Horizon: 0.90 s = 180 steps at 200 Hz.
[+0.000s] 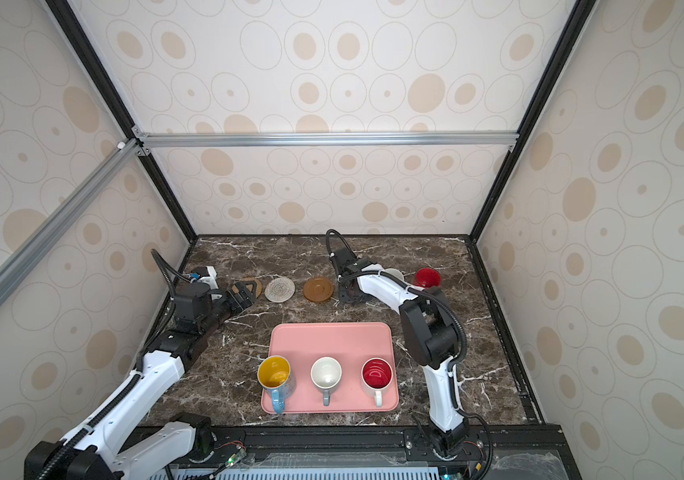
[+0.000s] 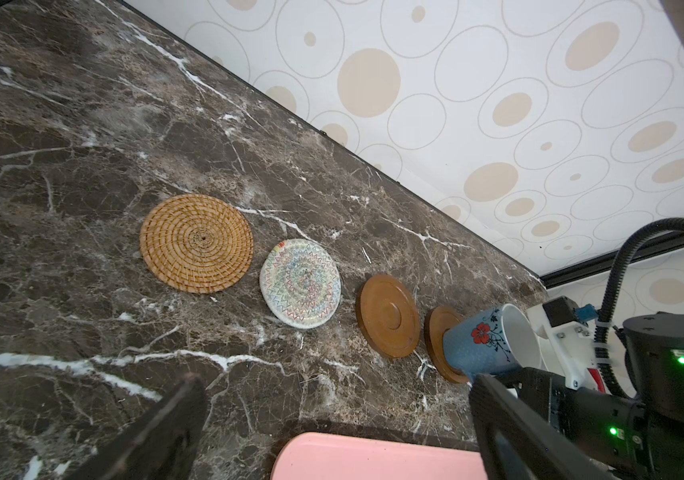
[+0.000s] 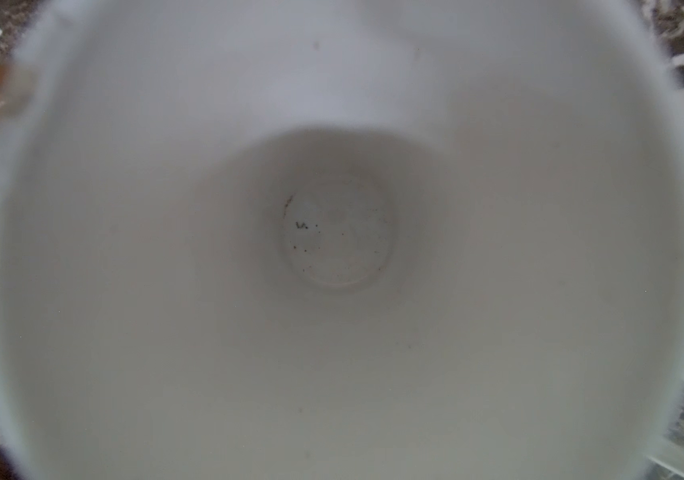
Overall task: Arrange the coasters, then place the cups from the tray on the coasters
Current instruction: 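Open the right gripper and raise it out of the blue floral mug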
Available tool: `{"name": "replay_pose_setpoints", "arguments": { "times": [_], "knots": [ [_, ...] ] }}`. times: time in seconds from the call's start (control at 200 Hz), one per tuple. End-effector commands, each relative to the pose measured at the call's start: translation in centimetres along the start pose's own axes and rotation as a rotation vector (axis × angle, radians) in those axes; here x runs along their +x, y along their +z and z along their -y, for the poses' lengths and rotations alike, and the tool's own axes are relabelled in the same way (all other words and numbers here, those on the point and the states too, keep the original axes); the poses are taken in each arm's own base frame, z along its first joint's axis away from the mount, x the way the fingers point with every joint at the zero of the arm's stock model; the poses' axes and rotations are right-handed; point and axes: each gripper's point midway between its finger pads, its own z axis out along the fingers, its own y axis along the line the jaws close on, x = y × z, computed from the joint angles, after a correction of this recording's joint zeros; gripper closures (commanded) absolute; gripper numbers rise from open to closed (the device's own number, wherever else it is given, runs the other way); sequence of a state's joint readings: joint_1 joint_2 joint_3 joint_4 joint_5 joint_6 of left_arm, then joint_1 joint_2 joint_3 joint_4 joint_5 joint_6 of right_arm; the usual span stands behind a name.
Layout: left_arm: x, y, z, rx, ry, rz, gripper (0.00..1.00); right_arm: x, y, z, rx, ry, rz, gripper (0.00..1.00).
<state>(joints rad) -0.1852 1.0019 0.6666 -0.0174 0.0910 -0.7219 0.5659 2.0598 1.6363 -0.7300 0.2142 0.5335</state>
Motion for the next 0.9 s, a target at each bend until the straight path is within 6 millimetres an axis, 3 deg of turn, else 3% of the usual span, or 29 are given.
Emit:
{"name": "replay_pose_setpoints", "arguments": {
  "times": [0.0,0.525,0.895],
  "knots": [
    [-1.07,-0.51,0.42,0.007,-0.018,0.029,0.00,-0.41,0.71,0.28,0.016,0.016,-0.001,0.77],
    [-1.28,-0.55,0.62,0.012,-0.015,0.033,0.00,-0.45,0.60,0.59,0.022,0.016,-0.003,0.72],
    [-1.47,-0.69,0.80,0.019,-0.015,0.037,0.00,-0.43,0.22,0.65,0.019,0.011,-0.008,0.62]
  ]
}}
